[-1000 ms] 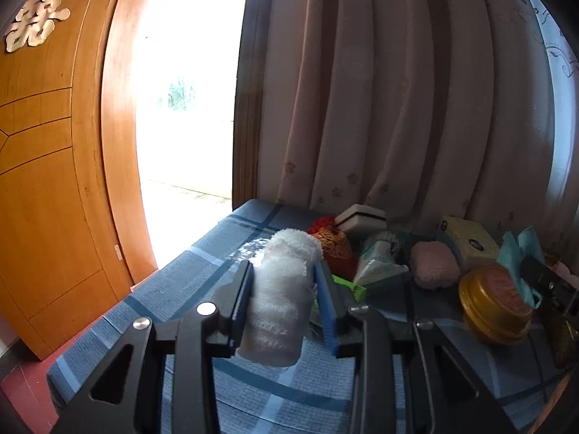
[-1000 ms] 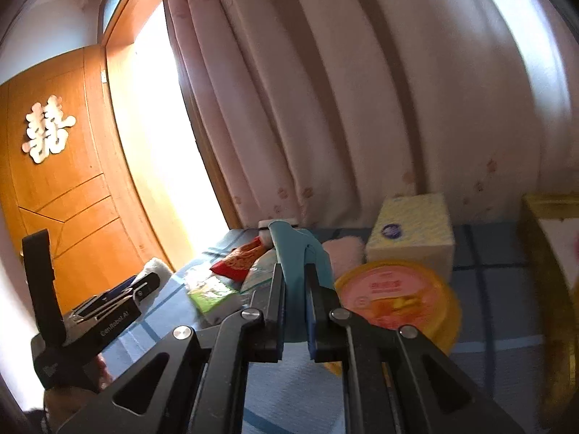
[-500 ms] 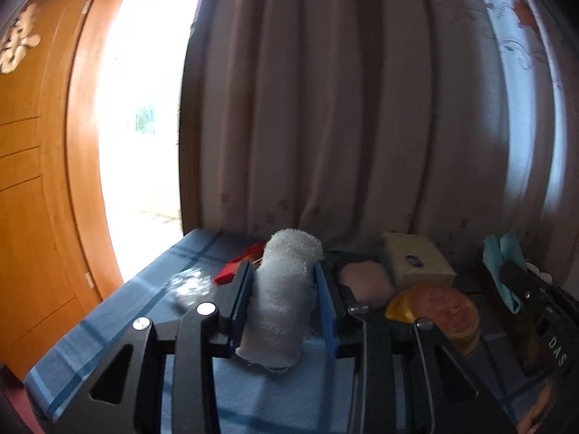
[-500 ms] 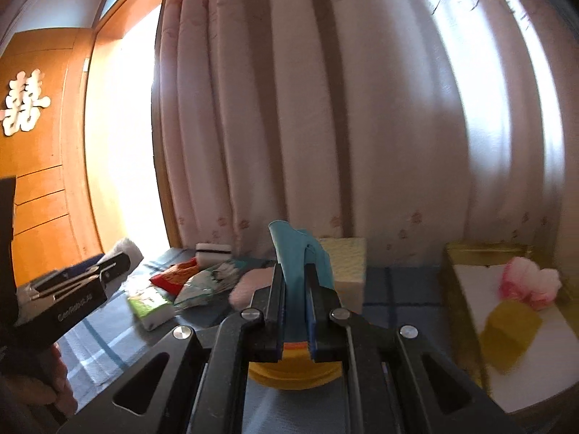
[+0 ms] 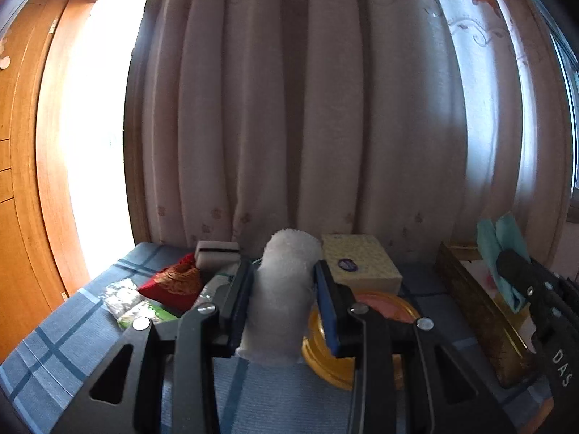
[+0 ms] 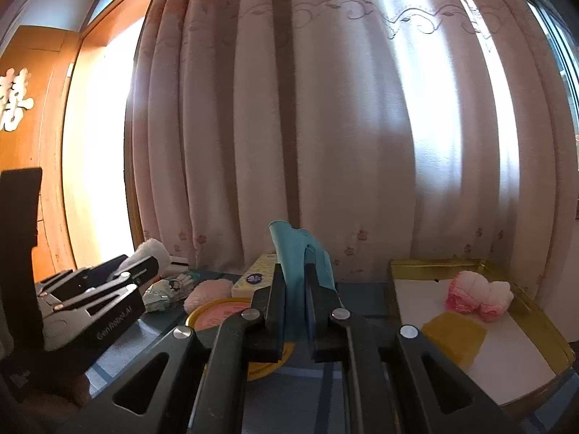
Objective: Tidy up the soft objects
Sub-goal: 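Carry the gauze roll and teal cloth over the gold tray with both tools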
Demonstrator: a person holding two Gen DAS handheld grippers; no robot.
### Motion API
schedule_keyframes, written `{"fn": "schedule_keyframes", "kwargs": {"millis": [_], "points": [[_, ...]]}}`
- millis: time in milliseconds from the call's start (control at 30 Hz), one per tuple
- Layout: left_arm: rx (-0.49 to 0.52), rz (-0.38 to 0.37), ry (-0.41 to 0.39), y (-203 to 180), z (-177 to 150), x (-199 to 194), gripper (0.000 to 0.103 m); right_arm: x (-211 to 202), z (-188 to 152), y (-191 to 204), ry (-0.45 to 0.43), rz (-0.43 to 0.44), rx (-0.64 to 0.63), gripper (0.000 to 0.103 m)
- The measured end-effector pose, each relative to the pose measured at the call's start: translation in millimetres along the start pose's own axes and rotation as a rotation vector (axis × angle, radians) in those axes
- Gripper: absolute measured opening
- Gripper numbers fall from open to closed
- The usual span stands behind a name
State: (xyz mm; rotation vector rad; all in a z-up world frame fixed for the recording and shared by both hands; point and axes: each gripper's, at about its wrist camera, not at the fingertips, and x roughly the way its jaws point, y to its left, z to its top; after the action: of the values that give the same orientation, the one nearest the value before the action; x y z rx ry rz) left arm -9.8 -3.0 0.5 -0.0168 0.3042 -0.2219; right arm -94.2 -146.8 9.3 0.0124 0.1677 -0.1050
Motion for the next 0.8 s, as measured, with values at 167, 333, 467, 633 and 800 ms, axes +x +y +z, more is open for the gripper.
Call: {"fn": "schedule_keyframes", "kwargs": {"millis": [167, 333, 467, 633, 800], "points": [[0.004, -0.002, -0.003, -11.0, -0.3, -0.2, 0.033, -6.3, -2.5, -8.4, -0.013, -0.018, 0.000, 0.010], [0.014, -0.014, 0.004, -22.0, -1.5, 0.7, 0.033, -11.3, -3.8, -18.7, -0.017, -0.030, 0.016, 0.010], [0.026, -0.035, 0.003, -34.4, -2.1, -0.5, 0.033, -14.9, -3.7, -28.6, -0.023, -0.044, 0.025, 0.010], [0.044, -0.067, 0.003, -52.4, -3.5, -1.3, 0.033, -19.5, -3.8, -42.5, -0.028, -0.072, 0.028, 0.010], [0.059, -0.093, 0.004, -70.0, -4.8, -1.5, 0.033, -24.8, -4.0, -59.4, -0.032, -0.111, 0.032, 0.010]]}}
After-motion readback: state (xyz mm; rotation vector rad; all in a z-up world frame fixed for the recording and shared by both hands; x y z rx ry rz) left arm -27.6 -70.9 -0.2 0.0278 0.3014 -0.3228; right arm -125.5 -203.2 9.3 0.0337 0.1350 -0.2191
